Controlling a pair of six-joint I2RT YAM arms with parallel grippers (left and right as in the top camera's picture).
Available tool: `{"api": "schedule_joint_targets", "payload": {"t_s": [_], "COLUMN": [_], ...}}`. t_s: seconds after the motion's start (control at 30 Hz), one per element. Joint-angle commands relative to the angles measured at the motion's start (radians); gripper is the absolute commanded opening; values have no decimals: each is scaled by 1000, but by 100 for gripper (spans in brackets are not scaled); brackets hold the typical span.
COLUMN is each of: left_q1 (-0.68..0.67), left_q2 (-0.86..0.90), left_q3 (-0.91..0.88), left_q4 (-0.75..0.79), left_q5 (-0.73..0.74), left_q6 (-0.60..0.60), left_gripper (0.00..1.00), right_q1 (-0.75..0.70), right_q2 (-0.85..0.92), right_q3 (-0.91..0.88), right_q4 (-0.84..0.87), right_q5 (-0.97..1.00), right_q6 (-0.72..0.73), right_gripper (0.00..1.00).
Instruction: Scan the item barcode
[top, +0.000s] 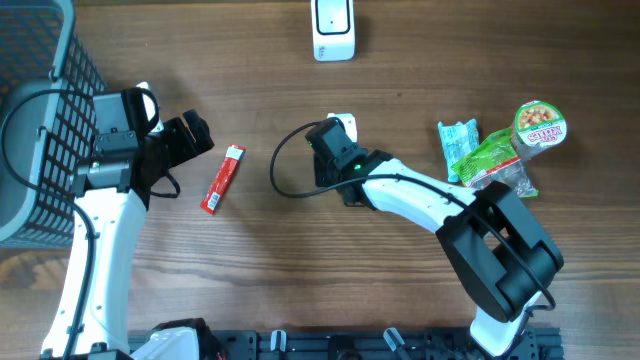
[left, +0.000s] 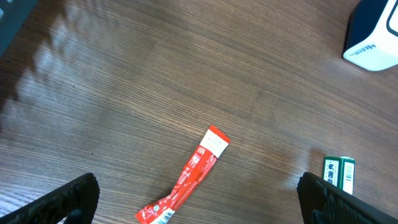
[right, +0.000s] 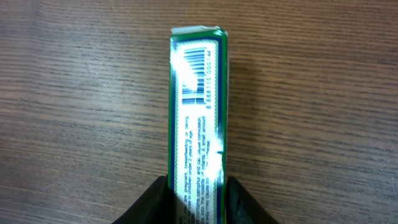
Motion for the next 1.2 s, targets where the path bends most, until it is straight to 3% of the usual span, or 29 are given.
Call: {"api": "schedule_joint_targets", "payload": {"t_s": [0.0,0.4,1.17], "left_q1": [-2,-2,-2], "left_q2": [-2,-2,-2], "left_q3": [11,11,11], "left_q4": [3,3,3], "left_q5": [8,8,8], "left_q6": [2,2,2], "left_gripper": [100,100,100], "right_q1": [2,2,2], "right_q2": [21,-47,-92], "right_q3": [-5,4,6], "right_q4": [-14,-21,-23], "right_q5": [25,48,56], "right_q6": [-31,-144,-225], "right_gripper": [28,28,25]}}
